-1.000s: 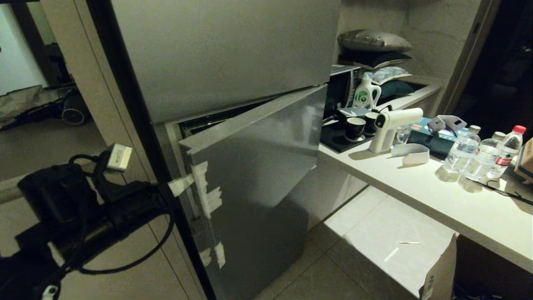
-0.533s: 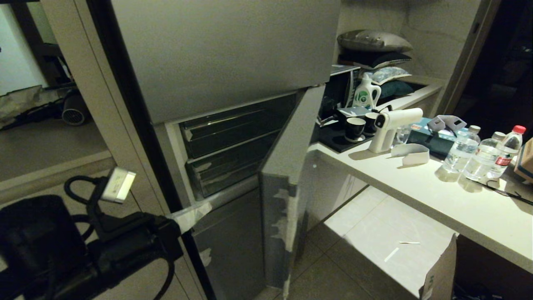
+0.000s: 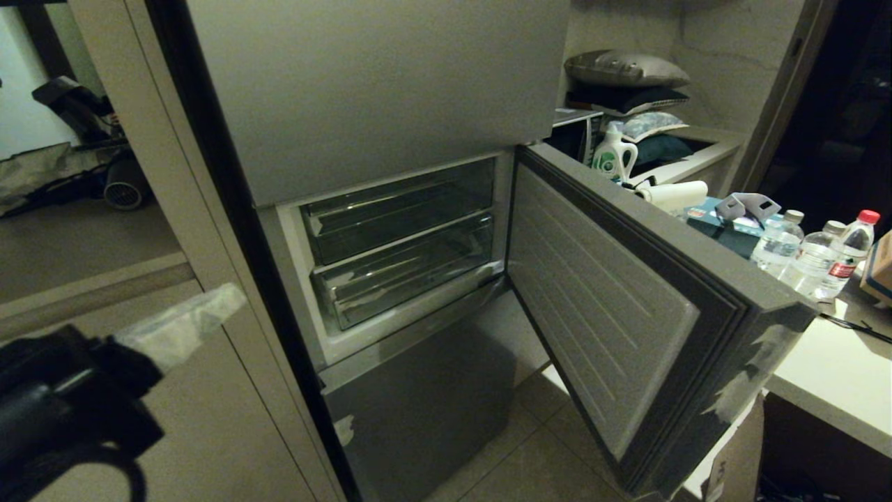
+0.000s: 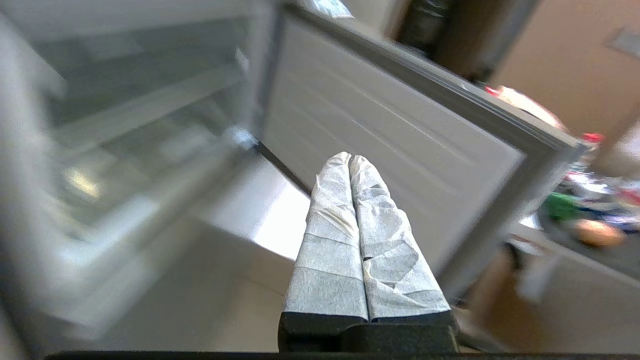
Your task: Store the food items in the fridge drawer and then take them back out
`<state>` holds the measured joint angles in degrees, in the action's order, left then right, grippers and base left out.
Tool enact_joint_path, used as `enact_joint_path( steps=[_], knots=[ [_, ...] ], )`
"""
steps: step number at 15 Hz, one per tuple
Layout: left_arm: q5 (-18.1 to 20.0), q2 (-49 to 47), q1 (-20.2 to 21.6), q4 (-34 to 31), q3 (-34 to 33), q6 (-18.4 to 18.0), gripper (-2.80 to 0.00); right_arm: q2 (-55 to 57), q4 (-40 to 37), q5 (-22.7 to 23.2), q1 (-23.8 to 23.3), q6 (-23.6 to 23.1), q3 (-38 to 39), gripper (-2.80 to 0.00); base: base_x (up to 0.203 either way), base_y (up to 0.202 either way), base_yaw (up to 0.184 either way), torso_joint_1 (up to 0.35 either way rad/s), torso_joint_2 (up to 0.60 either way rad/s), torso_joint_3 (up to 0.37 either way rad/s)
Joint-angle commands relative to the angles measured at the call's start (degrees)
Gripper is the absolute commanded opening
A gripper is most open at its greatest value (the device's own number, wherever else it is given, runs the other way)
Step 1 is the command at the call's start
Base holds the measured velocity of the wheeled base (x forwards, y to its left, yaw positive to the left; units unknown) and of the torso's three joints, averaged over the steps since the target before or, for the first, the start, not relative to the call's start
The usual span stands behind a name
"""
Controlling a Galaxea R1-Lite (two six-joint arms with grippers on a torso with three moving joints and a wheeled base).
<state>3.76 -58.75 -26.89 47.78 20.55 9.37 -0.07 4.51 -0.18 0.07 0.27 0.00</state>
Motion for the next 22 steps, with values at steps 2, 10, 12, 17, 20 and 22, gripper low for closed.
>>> enact_joint_path(
  steps=[2, 10, 12, 17, 20, 22],
  knots=[
    [-2.38, 24.57, 0.21, -38.71, 7.38, -7.22, -2.8, -0.01, 0.06, 0.01, 0.01, 0.0, 1.76, -2.8, 0.0, 0.0, 0.0, 0.0, 0.0, 0.0],
    [-10.24, 49.49, 28.91, -61.65, -6.93, -12.46, -2.8, -0.01, 0.06, 0.01, 0.01, 0.0, 1.76, -2.8, 0.0, 0.0, 0.0, 0.0, 0.0, 0.0],
    [-4.57, 57.32, 27.53, -62.16, -14.0, -13.18, -2.8, -0.01, 0.06, -0.03, 0.01, 0.06, 1.76, -2.8, 0.0, 0.0, 0.0, 0.0, 0.0, 0.0],
    [-3.34, 58.67, 26.54, -60.08, -15.63, -13.93, -2.8, -0.01, 0.06, -0.01, 0.01, 0.08, 1.76, -2.8, 0.0, 0.0, 0.0, 0.0, 0.0, 0.0],
    [-3.76, 58.75, 26.54, -60.08, -15.63, -11.81, -2.8, -0.01, 0.06, -0.08, 0.01, 0.08, 1.76, -2.8, 0.0, 0.0, 0.0, 0.0, 0.0, 0.0],
    [-3.76, 58.75, 26.54, -60.08, -15.63, -11.48, -2.8, -0.01, 0.06, 0.17, 0.01, -0.57, 1.76, -2.8, 0.0, 0.0, 0.0, 0.0, 0.0, 0.0]
  ],
)
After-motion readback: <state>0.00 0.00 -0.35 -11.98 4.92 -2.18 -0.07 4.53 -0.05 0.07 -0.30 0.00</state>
